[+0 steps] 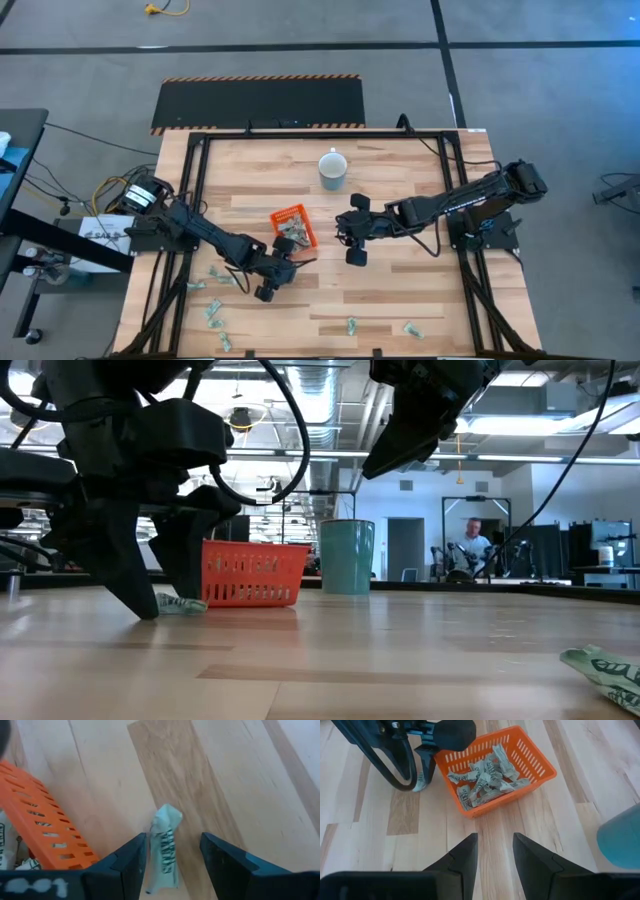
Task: Pick and place items into bin
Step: Put the green stevia packet into the orange bin
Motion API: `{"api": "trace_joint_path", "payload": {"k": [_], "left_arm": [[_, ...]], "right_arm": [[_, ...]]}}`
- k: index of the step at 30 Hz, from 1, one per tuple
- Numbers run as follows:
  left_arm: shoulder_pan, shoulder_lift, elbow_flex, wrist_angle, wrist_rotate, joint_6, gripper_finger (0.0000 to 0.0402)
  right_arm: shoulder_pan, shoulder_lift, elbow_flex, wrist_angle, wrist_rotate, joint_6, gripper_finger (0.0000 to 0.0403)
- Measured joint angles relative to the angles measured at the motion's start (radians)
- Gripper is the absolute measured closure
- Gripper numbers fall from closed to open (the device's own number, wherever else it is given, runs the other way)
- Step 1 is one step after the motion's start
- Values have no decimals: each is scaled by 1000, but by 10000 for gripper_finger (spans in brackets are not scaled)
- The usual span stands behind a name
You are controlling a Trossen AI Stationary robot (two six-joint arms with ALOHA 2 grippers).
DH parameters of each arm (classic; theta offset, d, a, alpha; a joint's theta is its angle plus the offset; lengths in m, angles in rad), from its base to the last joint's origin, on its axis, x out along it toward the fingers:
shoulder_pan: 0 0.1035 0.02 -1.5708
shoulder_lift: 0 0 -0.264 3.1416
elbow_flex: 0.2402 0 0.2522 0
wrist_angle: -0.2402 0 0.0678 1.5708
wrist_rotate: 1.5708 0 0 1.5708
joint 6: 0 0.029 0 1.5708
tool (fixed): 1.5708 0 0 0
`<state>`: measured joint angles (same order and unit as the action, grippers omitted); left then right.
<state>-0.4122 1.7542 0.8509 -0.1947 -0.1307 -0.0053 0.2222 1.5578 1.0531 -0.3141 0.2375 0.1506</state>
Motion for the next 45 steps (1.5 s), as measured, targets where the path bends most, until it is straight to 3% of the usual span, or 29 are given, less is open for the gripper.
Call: {"api": "trace_joint_path", "payload": {"k": [5,16,25,35,45], "left_arm": [[-1,1,-1,0,-1,-63,249],[-11,12,77,-92,9,-133,393],[-49,11,236,-309,-13,-128,399],[-5,-6,312,-582,-326,-69,400],[109,-139,311,-588,-288,-34,401]], "right_arm": [[0,0,0,0,0,1,286],[4,0,0,-25,0,26,286],[42,0,0,-46,0,28,287],[113,0,0,-205,56,173,287],[211,0,-1,-233,134,236,287]]}}
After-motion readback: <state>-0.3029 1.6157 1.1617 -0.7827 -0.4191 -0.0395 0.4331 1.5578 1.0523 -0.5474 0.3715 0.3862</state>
